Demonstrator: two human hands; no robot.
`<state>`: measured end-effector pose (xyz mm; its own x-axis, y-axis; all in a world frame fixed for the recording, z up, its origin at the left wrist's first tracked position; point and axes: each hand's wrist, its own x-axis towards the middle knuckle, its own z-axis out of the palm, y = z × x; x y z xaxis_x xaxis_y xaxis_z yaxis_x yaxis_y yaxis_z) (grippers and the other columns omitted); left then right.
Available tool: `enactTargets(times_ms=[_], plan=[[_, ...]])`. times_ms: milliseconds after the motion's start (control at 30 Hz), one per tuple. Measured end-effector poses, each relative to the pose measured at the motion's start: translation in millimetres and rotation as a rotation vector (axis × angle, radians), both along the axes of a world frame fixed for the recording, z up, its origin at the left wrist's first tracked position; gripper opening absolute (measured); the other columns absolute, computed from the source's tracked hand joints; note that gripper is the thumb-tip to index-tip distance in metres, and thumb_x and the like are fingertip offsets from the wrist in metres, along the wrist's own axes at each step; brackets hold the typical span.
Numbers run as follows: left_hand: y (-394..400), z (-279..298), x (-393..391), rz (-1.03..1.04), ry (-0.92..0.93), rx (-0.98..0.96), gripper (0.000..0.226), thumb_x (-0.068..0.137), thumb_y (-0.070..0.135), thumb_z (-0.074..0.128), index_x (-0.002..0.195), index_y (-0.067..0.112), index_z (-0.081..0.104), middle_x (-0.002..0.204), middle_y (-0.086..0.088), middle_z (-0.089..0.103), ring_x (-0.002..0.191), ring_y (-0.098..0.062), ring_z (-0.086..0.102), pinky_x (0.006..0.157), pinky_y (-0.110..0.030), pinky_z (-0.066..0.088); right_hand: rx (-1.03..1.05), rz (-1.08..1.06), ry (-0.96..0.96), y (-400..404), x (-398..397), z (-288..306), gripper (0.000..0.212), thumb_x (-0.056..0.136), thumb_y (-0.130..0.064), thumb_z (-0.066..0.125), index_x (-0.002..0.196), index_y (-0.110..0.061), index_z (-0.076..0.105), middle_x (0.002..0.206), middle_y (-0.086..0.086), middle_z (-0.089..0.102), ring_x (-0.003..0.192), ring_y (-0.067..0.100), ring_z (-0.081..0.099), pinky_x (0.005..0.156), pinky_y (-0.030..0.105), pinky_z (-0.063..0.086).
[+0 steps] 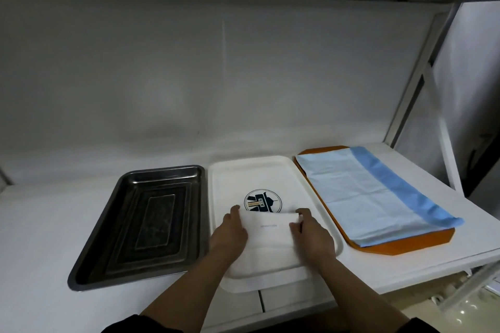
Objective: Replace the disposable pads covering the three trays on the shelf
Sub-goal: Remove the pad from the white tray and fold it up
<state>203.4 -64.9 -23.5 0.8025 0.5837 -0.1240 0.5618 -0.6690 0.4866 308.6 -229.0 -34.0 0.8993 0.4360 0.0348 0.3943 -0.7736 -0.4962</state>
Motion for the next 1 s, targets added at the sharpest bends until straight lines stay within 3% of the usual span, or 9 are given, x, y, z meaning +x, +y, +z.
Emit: enactTargets(times_ms=[100,200,333,433,500,567,667,800,1000], plan=[[-7,-4,4,-0.053,0.019,0.157,0.065,0.094,0.007,0.037,0.151,0.023,0.01,0.149,-0.006,0.022,0.118,-0.027,0.05,0.089,-0.035,0.044,-0.008,0.021,-0.053,7,1,-10,0.041,0.098,-0.03,0.039,0.139,-0.027,0.034,0.129,0.001,0.047,0.092,0.026,0.061,0.066,0.032,0.044],[-8,-10,7,-0.184,0.042,0.371,0.066,0.094,0.008,0.033,0.152,0.025,0.007,0.16,-0.004,-0.002,0.146,-0.025,0.008,0.115,-0.037,0.019,-0.073,0.028,-0.137,11,3,-20,0.037,0.098,-0.028,0.04,0.134,-0.029,0.044,0.13,0.002,0.042,0.1,0.022,0.057,0.063,0.029,0.043],[-11,-19,12,-0.338,0.107,0.427,0.061,0.093,0.038,0.007,0.153,0.023,0.009,0.161,0.005,0.0,0.148,-0.018,-0.007,0.118,-0.038,-0.007,-0.089,0.122,-0.361,17,0,-24,0.022,0.083,-0.024,0.058,0.102,-0.024,0.07,0.117,0.005,0.062,0.099,0.027,0.063,0.067,0.036,0.053],[-15,-26,15,-0.35,0.115,0.387,0.078,0.084,0.053,-0.011,0.153,0.021,0.005,0.161,0.003,0.003,0.148,-0.015,-0.005,0.118,-0.036,-0.008,-0.165,0.249,-0.299,25,-6,-24,0.04,0.084,-0.038,0.038,0.104,-0.026,0.072,0.114,-0.004,0.069,0.107,0.019,0.065,0.078,0.035,0.055],[-14,-29,20,-0.349,0.134,0.364,0.063,0.097,0.05,0.004,0.153,0.021,0.003,0.161,0.002,0.002,0.148,-0.015,-0.006,0.119,-0.036,-0.008,-0.204,0.29,-0.236,28,-4,-28,0.053,0.088,-0.043,0.027,0.119,-0.025,0.065,0.124,-0.007,0.064,0.122,0.016,0.056,0.096,0.035,0.047],[-14,-28,20,-0.36,0.147,0.352,0.059,0.1,0.047,0.01,0.153,0.021,0.001,0.161,0.003,0.001,0.148,-0.014,-0.007,0.119,-0.037,-0.008,-0.206,0.348,-0.229,30,0,-32,0.074,0.085,-0.052,0.004,0.142,-0.025,0.042,0.149,-0.007,0.039,0.143,0.016,0.028,0.114,0.032,0.017],[-10,-32,21,-0.357,0.141,0.33,0.067,0.093,0.058,0.001,0.153,0.026,0.001,0.161,0.006,0.001,0.147,-0.013,-0.008,0.118,-0.038,-0.008,-0.211,0.377,-0.185,30,5,-35,0.098,0.07,-0.068,-0.025,0.151,-0.03,0.014,0.16,-0.008,0.01,0.148,0.013,0.0,0.11,0.026,-0.01],[-5,-41,21,-0.365,0.107,0.33,0.093,0.066,0.064,-0.02,0.152,0.032,-0.002,0.161,0.007,0.0,0.147,-0.013,-0.009,0.118,-0.039,-0.009,-0.241,0.363,-0.17,29,8,-36,0.122,0.047,-0.072,-0.045,0.152,-0.033,0.005,0.16,-0.007,0.002,0.148,0.015,-0.007,0.109,0.028,-0.012],[-4,-35,23,-0.363,0.16,0.326,0.059,0.1,0.051,0.015,0.152,0.031,-0.004,0.161,0.003,-0.005,0.147,-0.016,-0.011,0.119,-0.042,-0.008,-0.321,0.364,-0.097,29,6,-26,0.123,0.049,-0.072,-0.044,0.152,-0.031,0.008,0.161,-0.003,0.003,0.148,0.021,-0.003,0.118,0.042,-0.001]])
